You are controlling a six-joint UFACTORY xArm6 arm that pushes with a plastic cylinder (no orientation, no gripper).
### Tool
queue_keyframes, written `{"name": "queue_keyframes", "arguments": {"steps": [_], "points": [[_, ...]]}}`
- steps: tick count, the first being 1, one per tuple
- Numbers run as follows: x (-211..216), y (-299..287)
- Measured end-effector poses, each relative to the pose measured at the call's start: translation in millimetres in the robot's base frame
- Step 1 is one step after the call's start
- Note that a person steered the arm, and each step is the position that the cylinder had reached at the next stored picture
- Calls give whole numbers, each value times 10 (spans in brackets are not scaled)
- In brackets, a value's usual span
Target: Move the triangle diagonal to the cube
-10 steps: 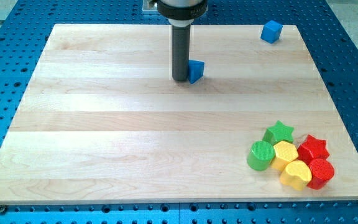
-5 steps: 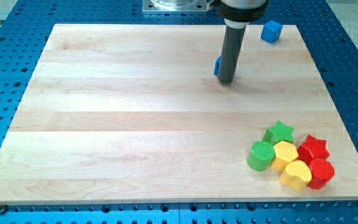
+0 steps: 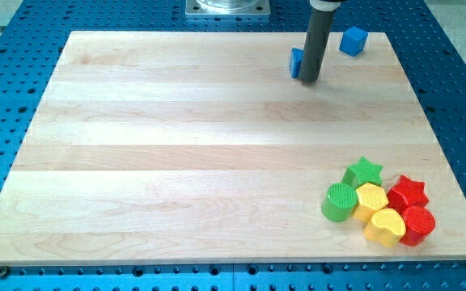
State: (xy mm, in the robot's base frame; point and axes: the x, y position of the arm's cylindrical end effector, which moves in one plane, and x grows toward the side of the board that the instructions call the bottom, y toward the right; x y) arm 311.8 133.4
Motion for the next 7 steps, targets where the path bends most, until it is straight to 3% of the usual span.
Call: {"name": "queue_keyframes", "arguments": {"steps": [1,2,4,6,7], "points": [[321,-574],[208,-849],[-249,-497],[-254,-52],[136,-208]]}}
